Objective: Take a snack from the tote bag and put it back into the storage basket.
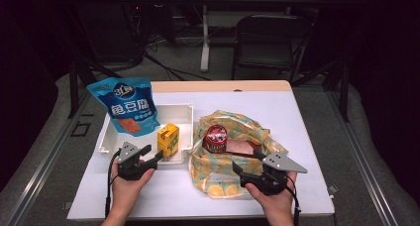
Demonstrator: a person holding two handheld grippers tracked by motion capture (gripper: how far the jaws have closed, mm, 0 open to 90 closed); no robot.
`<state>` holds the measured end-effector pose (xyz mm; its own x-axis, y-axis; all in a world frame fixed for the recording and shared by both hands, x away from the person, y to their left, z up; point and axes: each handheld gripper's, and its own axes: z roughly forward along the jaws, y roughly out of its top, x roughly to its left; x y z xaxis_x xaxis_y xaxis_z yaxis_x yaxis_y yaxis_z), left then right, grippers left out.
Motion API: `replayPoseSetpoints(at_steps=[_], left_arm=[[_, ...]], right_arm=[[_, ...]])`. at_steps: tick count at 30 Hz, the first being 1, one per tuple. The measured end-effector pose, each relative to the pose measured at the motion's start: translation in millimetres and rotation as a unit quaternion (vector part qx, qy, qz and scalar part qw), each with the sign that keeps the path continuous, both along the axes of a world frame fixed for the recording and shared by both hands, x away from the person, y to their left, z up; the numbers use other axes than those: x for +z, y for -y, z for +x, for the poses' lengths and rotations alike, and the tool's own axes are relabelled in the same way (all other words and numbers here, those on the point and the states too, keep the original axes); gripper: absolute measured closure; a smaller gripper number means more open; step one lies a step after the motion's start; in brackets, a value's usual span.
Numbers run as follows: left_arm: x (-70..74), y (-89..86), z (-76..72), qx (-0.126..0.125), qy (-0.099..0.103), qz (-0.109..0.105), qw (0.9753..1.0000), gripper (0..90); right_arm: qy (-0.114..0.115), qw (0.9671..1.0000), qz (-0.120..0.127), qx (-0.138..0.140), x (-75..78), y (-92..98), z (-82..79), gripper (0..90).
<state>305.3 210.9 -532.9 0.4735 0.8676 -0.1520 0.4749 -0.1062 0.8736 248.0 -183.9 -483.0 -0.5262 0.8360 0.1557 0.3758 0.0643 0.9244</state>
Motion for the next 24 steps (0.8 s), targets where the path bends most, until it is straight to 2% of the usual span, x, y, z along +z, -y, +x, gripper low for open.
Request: replayPoseSetpoints(at_steps=[1, 2, 3, 4, 5, 8, 11, 15, 21, 24], left_arm=[[-1.1, 0.4, -1.9, -0.007, -0.006, -0.001, 1.0, 55.0], [-2.6, 1.5, -3.0, -0.011, -0.012, 0.013, 0.9998, 65.1], [-4.5, 3.5, -2.6, -0.006, -0.025, 0.024, 0.9994, 79.5], [-9.6, 5.0, 0.3, -0.008, -0.052, 0.018, 0.9985, 84.8], [-9.6, 5.0, 0.3, -0.008, -0.052, 0.018, 0.9985, 87.7], [-16.1, 5.6, 3.9, -0.005, -0.068, 0.017, 0.9975, 90.0], [-18.1, 5.0, 7.3, -0.006, -0.07, 0.01, 0.9975, 90.0], [-18.9, 4.7, 9.0, -0.004, -0.07, 0.012, 0.9975, 90.0], [-26.0, 1.0, 16.2, 0.005, -0.092, 0.003, 0.9957, 90.0], [-27.3, 2.1, 21.1, 0.003, -0.097, 0.012, 0.9952, 90.0]], right_arm=[[0.0, 1.0, 0.0, 0.0, 0.0, 0.0, 0.0, 17.8], [-0.003, 1.0, 0.001, -0.003, -1.2, 1.4, -0.6, 17.8], [-0.006, 1.0, 0.002, -0.004, -1.5, 3.1, -0.2, 17.9], [-0.006, 1.0, 0.005, -0.003, -1.0, 3.2, 0.0, 17.9], [-0.006, 1.0, 0.005, -0.003, -1.0, 3.2, 0.0, 17.9], [-0.005, 1.0, 0.002, -0.003, -1.5, 1.1, -0.7, 18.0], [-0.008, 1.0, 0.003, -0.003, -4.1, 1.6, 0.9, 18.0], [-0.007, 1.0, -0.002, 0.001, -4.8, 0.6, 0.9, 18.2], [-0.005, 0.9999, -0.004, 0.01, -5.9, -3.7, 0.4, 18.6], [-0.007, 0.9999, -0.006, 0.012, -6.7, -4.1, 0.9, 18.6]])
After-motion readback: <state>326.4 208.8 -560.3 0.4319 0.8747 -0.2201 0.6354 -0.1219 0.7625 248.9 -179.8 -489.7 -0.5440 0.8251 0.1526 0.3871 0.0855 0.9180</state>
